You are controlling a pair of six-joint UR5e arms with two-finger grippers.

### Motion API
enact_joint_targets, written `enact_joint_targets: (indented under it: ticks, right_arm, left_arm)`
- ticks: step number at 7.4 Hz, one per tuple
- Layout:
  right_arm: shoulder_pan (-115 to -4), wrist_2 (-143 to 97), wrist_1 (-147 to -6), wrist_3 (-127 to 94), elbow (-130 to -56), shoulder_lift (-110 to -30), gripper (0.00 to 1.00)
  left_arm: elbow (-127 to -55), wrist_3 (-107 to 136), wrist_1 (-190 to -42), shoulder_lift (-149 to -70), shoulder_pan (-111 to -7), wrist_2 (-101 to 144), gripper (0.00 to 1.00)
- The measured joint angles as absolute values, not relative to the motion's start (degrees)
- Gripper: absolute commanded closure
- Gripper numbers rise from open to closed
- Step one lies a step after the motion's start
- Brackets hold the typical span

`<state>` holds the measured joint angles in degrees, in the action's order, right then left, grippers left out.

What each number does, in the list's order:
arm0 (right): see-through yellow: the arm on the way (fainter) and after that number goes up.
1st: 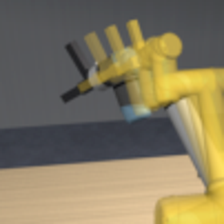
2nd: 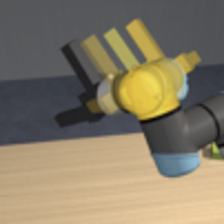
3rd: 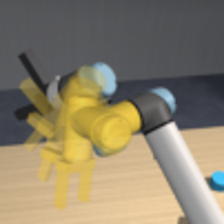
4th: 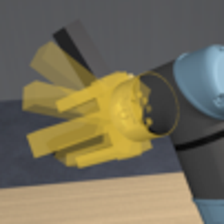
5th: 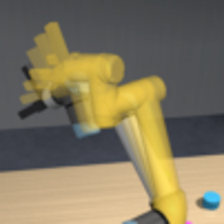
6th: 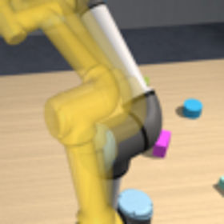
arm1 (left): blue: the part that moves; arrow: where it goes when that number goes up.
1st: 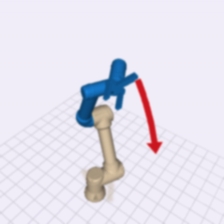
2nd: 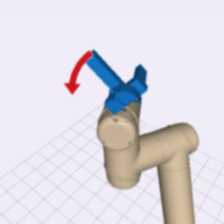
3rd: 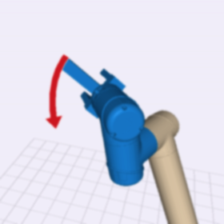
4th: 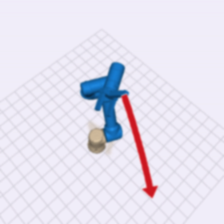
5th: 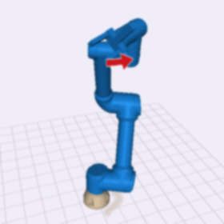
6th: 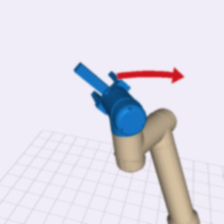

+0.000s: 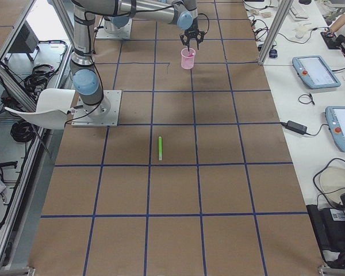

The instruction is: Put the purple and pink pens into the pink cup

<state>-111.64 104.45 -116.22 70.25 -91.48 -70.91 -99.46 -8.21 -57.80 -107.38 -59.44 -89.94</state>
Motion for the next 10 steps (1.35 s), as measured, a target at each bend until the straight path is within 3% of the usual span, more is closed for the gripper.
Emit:
enact_joint_targets:
  ticks: [5,10]
  right_arm:
    - [-94.55,97.89,-106.46,66.37,-91.76,-84.66,0.40]
    - [-92.28,93.79,-100.69,24.16,-91.70,-88.55,0.39]
  left_arm:
    - [-94.12,12.28,-57.14,-104.25,-77.29,-90.85,1.00]
    - [-94.59,42.22,-52.47,-105.29,-100.38,-98.59,1.00]
